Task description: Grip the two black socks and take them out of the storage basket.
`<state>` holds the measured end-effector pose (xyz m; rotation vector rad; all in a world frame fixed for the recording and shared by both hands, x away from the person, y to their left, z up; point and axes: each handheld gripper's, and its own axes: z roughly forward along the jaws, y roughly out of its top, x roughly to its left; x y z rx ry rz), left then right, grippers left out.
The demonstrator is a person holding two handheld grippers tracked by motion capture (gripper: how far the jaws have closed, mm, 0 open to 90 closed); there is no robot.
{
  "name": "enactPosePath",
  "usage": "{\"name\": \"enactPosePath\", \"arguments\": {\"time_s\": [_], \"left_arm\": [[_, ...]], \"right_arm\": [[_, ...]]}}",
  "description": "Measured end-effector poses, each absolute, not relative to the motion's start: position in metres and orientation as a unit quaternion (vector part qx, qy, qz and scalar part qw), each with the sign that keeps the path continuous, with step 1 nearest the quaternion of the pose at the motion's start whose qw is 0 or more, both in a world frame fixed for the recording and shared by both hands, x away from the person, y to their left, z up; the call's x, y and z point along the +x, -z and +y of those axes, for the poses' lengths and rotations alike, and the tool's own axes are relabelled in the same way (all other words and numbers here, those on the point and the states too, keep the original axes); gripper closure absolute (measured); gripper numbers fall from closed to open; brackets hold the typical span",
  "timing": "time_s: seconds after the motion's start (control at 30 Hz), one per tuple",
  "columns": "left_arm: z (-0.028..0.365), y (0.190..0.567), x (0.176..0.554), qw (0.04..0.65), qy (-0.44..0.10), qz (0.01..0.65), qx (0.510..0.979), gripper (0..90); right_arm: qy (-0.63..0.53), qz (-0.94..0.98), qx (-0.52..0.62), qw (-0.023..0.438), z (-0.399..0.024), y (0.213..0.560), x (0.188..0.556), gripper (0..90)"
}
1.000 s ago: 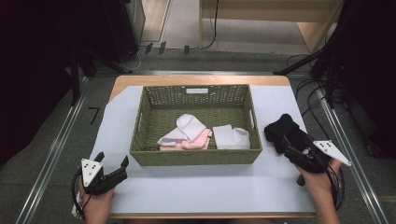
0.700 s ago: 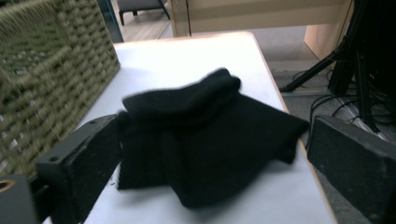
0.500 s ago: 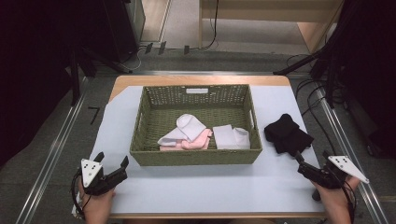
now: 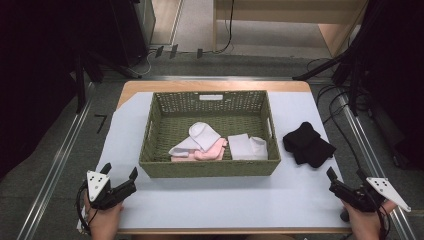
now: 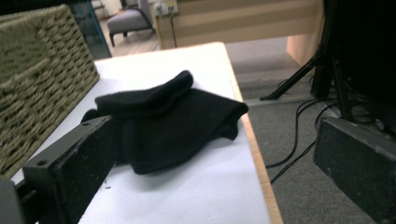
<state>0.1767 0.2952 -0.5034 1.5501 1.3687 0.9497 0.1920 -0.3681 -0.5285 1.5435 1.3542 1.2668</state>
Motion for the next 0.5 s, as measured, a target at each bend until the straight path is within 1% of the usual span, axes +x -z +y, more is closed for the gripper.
{"name": "enactPosePath", "arguments": {"time_s": [0.07, 0.17, 0.3, 0.5], "left_arm": [[0.2952, 0.5034, 0.177, 0.418, -0.378, 0.545, 0.62, 13.5], [0.2949, 0.5033, 0.1772, 0.416, -0.378, 0.545, 0.622, 13.5], [0.2955, 0.5033, 0.1771, 0.418, -0.378, 0.545, 0.621, 13.5], [0.2941, 0.5034, 0.1777, 0.413, -0.379, 0.546, 0.623, 13.5]], "right_arm": [[-0.497, 0.508, 0.598, 0.37, -0.3684, 0.5292, 0.1882, 0.0], [-0.491, 0.509, 0.605, 0.366, -0.3684, 0.5288, 0.1899, 0.0], [-0.482, 0.514, 0.601, 0.378, -0.3653, 0.5286, 0.1896, 0.8], [-0.478, 0.512, 0.609, 0.372, -0.3662, 0.5287, 0.1913, 0.8]]}}
